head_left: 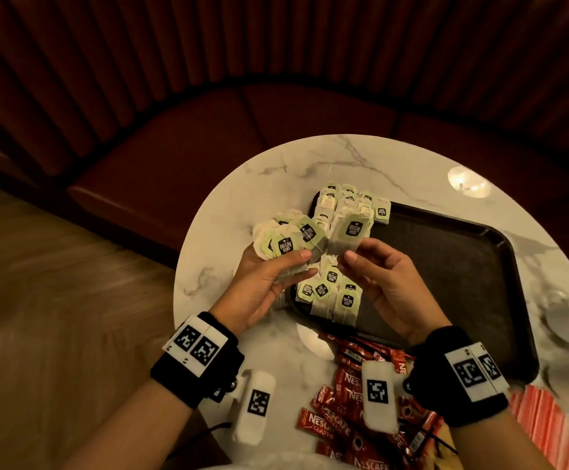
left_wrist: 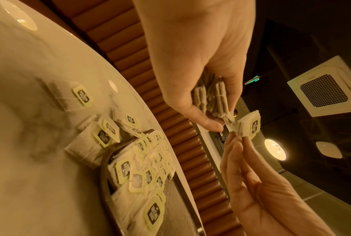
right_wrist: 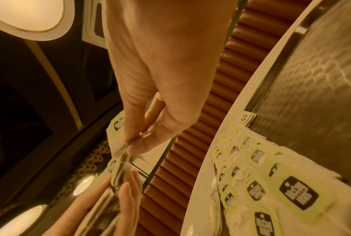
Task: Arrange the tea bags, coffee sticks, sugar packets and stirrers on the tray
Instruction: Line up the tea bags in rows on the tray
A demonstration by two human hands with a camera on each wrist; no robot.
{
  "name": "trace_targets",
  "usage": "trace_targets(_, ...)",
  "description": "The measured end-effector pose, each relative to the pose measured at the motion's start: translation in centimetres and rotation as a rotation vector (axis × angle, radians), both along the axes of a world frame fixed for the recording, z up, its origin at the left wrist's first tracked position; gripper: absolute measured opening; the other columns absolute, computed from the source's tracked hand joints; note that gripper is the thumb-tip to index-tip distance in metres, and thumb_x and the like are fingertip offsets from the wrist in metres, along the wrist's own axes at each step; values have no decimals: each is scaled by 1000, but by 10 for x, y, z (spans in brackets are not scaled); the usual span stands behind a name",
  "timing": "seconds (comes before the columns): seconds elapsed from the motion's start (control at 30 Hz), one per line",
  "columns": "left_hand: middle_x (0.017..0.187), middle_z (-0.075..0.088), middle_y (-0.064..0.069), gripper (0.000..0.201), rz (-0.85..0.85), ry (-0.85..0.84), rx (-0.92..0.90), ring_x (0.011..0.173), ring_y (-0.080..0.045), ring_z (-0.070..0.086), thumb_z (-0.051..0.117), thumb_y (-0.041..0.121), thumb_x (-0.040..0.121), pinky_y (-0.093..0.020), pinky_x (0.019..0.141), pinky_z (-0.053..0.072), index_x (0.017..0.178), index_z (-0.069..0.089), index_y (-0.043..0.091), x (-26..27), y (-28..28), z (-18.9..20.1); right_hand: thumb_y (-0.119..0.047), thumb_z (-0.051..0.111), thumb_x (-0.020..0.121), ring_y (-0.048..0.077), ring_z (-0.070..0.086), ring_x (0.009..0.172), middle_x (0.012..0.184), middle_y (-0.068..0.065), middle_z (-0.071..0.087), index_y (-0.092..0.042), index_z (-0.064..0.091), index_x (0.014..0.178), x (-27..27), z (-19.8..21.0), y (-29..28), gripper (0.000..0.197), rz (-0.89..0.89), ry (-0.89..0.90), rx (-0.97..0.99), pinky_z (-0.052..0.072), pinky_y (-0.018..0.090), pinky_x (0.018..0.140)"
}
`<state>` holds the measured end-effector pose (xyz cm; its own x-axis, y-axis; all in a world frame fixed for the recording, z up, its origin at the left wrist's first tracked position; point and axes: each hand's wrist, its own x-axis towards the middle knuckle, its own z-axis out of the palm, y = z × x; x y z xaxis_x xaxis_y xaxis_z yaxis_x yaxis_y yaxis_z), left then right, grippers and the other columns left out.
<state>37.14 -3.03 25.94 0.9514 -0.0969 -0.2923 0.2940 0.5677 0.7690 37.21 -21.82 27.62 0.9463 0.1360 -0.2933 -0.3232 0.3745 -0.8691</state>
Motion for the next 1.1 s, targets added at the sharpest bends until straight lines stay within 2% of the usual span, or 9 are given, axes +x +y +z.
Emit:
trace_targets(0.1,103,72,-18,33,-9,9,10,95,-30,70,67,-7,76,-34,72,60,106,66,8,0,1,-5,-9,67,76,12,71,83,93,6,75,-3,68,102,8,-7,-9,27,-44,29,-40,58,20,76)
trace_targets(0.27,99,72,-19,29,-2,43,46,93,-32,70,66,-11,77,-38,75,61,101,67,6,2,3,-16,-8,63,91,7,70,79,92,-1,75,-12,70,103,45,-34,-45,14,-202,79,-200,54,14,64)
trace_targets(0.37,103,71,-19,29,4,66,67,95,-32,70,64,-12,79,-43,82,59,102,68,7,1,5,-22,-3,66,89,10,68,81,93,2,72,-14,68,94,75,-56,-69,12,-310,125,-310,54,15,62)
trace_targets(0.5,109,72,-15,37,-13,116,119,99,-30,70,66,-9,79,-40,84,59,112,66,8,1,3,-29,-3,70,87,7,65,67,88,5,68,-9,67,94,111,-82,-90,9,-355,179,-459,53,16,60)
trace_targets(0.63,112,72,-14,44,-23,162,168,104,-30,68,69,-6,78,-39,88,57,120,64,7,1,1,-40,-8,73,87,12,61,69,83,5,68,-4,70,107,142,-107,-102,21,-351,245,-594,50,22,63)
trace_targets(0.7,113,71,-15,46,-26,179,177,106,-31,68,70,-5,77,-41,90,56,121,63,7,1,0,-44,-8,74,85,13,63,71,87,7,70,-4,72,103,155,-116,-104,18,-346,246,-648,51,23,65)
trace_targets(0.77,114,71,-16,47,-32,180,182,107,-32,67,71,-4,76,-43,92,55,121,63,6,2,0,-48,-8,75,84,15,65,75,93,9,72,-11,74,90,164,-121,-105,7,-334,247,-693,54,25,69)
trace_targets(0.83,115,70,-16,49,-40,179,186,109,-33,66,72,-3,74,-46,95,53,121,63,6,3,0,-50,-9,77,82,18,68,79,97,12,73,-17,73,80,171,-126,-106,9,-325,242,-725,57,28,77)
trace_targets(1.1,113,71,-16,46,-51,158,166,107,-31,67,69,-7,76,-42,92,55,120,63,4,8,-4,-46,-14,80,81,18,71,81,95,10,74,-16,71,88,171,-122,-105,12,-354,241,-748,59,34,85)
